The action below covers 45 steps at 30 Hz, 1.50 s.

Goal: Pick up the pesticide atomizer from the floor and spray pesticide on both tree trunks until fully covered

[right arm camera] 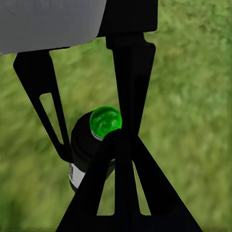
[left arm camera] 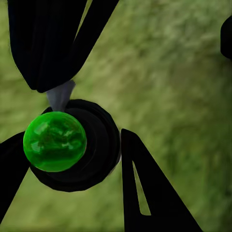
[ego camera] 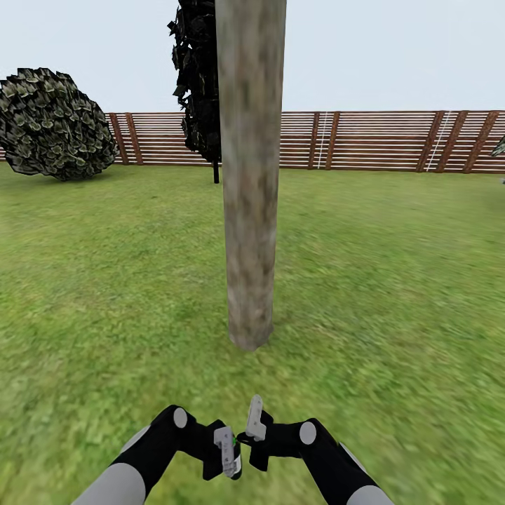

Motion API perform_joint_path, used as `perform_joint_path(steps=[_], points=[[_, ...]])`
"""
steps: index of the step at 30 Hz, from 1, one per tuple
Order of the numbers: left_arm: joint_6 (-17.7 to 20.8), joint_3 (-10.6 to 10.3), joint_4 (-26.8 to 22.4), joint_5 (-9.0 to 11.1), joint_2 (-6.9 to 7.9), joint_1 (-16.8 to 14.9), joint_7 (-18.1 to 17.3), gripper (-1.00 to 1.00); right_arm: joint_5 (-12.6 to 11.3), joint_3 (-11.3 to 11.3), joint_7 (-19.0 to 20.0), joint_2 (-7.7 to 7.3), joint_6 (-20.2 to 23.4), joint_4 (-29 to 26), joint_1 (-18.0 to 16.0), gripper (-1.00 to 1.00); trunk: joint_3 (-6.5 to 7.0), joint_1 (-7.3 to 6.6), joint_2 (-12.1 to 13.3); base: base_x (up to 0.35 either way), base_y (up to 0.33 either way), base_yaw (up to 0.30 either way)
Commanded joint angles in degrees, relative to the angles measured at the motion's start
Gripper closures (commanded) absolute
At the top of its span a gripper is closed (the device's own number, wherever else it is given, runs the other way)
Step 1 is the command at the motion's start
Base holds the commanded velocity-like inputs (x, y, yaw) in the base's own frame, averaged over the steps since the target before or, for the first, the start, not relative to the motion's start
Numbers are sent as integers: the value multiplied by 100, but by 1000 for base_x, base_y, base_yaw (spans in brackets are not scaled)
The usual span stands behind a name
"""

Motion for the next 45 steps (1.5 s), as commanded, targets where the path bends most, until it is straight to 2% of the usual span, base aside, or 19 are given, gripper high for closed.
perform_joint_path(steps=[1, 7, 10, 16, 19, 21, 24, 26, 31, 32, 36, 37, 39, 40, 41, 45], points=[[1, 1, 0, 3, 7, -2, -1, 100, 0, 0, 0, 0, 0, 0, 1, 100, 0, 0, 0, 0, 0, 0], [-8, 15, 17, -14, 91, 4, -3, 100, 0, 0, 1, 0, 0, 4, 0, 100, 0, 0, 0, 0, 0, 0], [-6, 21, 18, -27, 232, 11, -1, 100, 0, 0, 0, 0, 0, 5, 0, 100, 0, 0, 0, 0, 0, 0], [14, 48, 18, -31, 618, 13, 2, 100, 0, 0, 4, 0, 0, 5, 0, 100, 0, 0, 0, 0, 0, 0], [13, 53, 18, -30, 751, 25, 2, 100, 0, 0, 5, 0, 0, 5, 2, 100, 0, 0, 0, 0, 0, 0], [18, 56, 18, -34, 938, 54, 7, 100, 0, -3, 7, 0, 7, 5, 0, 100, 0, 0, 0, 0, 0, 0], [18, 67, 18, -32, 1135, 78, 18, 100, -5, -10, 3, 0, 8, 27, 3, 100, 0, 0, 0, 0, 0, 0], [13, 71, 18, -26, 1395, 94, 24, 100, -8, -16, 1, 0, 2, 50, 6, 100, 0, 0, 0, 0, 0, 0], [18, 74, 23, -27, 1677, 93, 28, 100, -9, -29, 0, 0, 0, 62, 8, 100, 0, 0, 0, 0, 0, 0], [15, 73, 25, -21, 1759, 97, 28, 100, -9, -36, 0, 0, 0, 64, 8, -100, 0, 0, 0, 0, 0, 0], [11, 88, 71, -10, 1969, 101, 34, 100, -2, -62, -10, 0, 5, 66, 6, -100, 0, 0, 0, 0, 0, 0], [12, 99, 73, -7, 1984, 101, 36, 100, -2, -63, -15, 0, 6, 64, 6, -100, 0, 0, 0, 0, 0, 0], [11, 392, 79, 19, 2023, 101, 147, 100, 13, -63, -55, 0, 3, 65, 7, -100, 0, 0, 0, 0, 0, 0], [10, 601, 87, 26, 2024, 98, 256, 100, 21, -64, -104, 0, 2, 67, 8, -100, 0, 0, 0, 0, 0, 0], [9, 840, 94, 34, 2021, 96, 382, 100, 23, -66, -195, -65, 1, 80, 8, -100, 0, 0, 0, 0, 0, 0], [4, 1866, 110, 66, 1965, 93, 790, 100, -152, -106, -684, -638, 6, 317, 19, -100, 0, 0, 0, 0, 0, 0]])
